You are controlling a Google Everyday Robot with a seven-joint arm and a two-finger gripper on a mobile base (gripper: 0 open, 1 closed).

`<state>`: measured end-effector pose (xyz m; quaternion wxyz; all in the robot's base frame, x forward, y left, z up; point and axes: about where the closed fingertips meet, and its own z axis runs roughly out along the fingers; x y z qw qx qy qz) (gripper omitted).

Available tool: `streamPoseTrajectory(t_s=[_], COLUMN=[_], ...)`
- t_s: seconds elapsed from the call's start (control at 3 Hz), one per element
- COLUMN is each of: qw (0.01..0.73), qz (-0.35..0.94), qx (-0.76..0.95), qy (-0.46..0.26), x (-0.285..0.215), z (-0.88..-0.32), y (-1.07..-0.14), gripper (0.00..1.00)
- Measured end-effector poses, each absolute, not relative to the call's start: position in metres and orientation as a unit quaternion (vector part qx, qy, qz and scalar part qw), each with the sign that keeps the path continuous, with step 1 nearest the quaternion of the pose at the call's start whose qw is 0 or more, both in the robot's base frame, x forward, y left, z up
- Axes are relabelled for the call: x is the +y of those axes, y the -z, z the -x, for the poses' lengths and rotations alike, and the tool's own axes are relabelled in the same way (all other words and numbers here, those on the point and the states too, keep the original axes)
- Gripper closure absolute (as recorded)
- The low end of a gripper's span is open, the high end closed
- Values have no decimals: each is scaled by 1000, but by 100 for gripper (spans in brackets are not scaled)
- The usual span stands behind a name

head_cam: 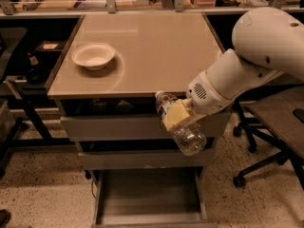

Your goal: Place water bottle into bottom drawer

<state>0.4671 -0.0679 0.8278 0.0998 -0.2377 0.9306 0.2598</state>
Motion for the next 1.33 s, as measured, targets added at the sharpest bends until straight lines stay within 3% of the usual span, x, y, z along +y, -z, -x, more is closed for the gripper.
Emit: streamPoseTrajectory(t_s=[0.67, 1.33], qw=[85, 25], qz=[212, 143], qx=[934, 932], qy=[-275, -331], x=[-66, -48], z=[-450, -412], y=[-797, -677], gripper=[100, 100])
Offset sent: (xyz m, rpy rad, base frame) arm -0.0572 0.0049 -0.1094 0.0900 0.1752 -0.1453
